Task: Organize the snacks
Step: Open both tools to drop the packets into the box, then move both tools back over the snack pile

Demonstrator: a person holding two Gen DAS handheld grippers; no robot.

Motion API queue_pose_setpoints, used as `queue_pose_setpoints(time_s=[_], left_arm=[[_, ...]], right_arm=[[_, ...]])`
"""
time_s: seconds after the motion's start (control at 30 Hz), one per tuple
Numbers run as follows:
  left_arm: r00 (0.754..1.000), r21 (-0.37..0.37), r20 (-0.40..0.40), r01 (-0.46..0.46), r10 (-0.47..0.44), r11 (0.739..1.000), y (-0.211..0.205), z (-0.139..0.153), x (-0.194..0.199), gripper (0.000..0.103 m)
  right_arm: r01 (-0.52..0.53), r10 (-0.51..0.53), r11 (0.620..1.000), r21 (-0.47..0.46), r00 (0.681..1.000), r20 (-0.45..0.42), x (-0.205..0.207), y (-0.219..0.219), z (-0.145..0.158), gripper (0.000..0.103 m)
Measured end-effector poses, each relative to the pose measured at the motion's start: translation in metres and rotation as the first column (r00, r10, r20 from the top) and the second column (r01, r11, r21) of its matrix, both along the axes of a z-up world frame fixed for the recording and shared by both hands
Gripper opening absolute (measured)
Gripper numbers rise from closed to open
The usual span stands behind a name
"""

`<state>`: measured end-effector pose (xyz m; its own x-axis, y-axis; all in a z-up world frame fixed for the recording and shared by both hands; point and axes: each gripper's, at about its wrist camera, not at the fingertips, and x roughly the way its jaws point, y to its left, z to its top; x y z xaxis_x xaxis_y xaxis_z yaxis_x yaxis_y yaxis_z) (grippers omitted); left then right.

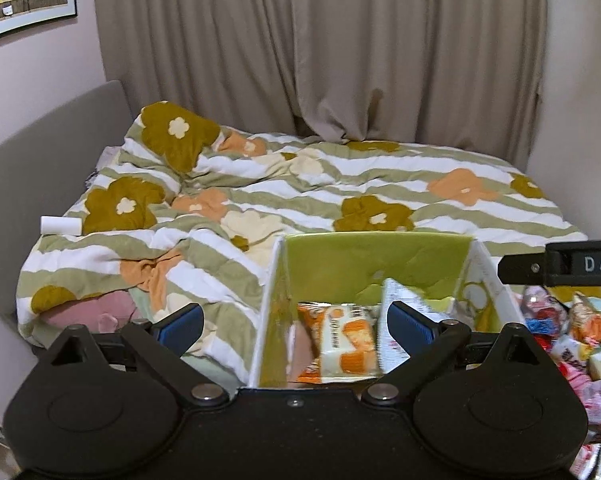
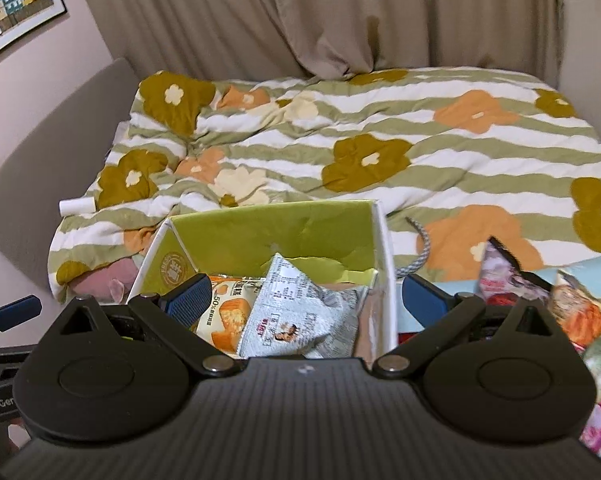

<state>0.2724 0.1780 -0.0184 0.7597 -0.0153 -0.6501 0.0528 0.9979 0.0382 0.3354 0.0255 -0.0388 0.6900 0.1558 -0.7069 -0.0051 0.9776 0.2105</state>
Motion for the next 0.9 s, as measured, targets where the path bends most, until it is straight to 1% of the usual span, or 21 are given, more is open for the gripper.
queue_pose_setpoints(time_s=[0.2, 0.3, 0.4, 0.5, 0.63, 0.77, 0.9], left_arm=[[0.996, -0.037, 0.033, 0.078, -0.077, 0.996, -0.025, 0.010, -0.024, 0.100], [0.991, -0.092, 0.039, 0.134, -0.131, 0.987, -0.042, 0.013, -0.039, 0.100], [0.984, -0.100, 0.044, 0.175, -0.171, 0.980, -0.066, 0.015, -0.055, 0.100], [0.979, -0.086, 0.055, 0.199, -0.195, 0.976, -0.096, 0.015, -0.074, 0.100], [0.975, -0.098, 0.053, 0.219, -0.215, 0.971, -0.140, 0.010, -0.100, 0.100], [0.969, -0.100, 0.030, 0.247, -0.245, 0.964, -0.188, 0.000, -0.121, 0.100], [0.958, -0.097, 0.006, 0.286, -0.286, 0.953, -0.233, -0.014, -0.135, 0.100]], right_arm=[[0.043, -0.041, 0.999, -0.030, 0.998, 0.039, -0.041, -0.022, 0.018, 0.103], [0.069, -0.067, 0.997, -0.032, 0.996, 0.054, -0.062, -0.043, 0.025, 0.103], [0.094, -0.092, 0.995, -0.030, 0.994, 0.065, -0.083, -0.070, 0.028, 0.103], [0.102, -0.099, 0.994, -0.034, 0.992, 0.081, -0.105, -0.102, 0.029, 0.103], [0.115, -0.107, 0.990, -0.076, 0.989, 0.098, -0.134, -0.147, 0.027, 0.103], [0.110, -0.098, 0.987, -0.121, 0.990, 0.102, -0.159, -0.194, 0.022, 0.103], [0.091, -0.077, 0.985, -0.147, 0.992, 0.099, -0.179, -0.236, 0.011, 0.103]])
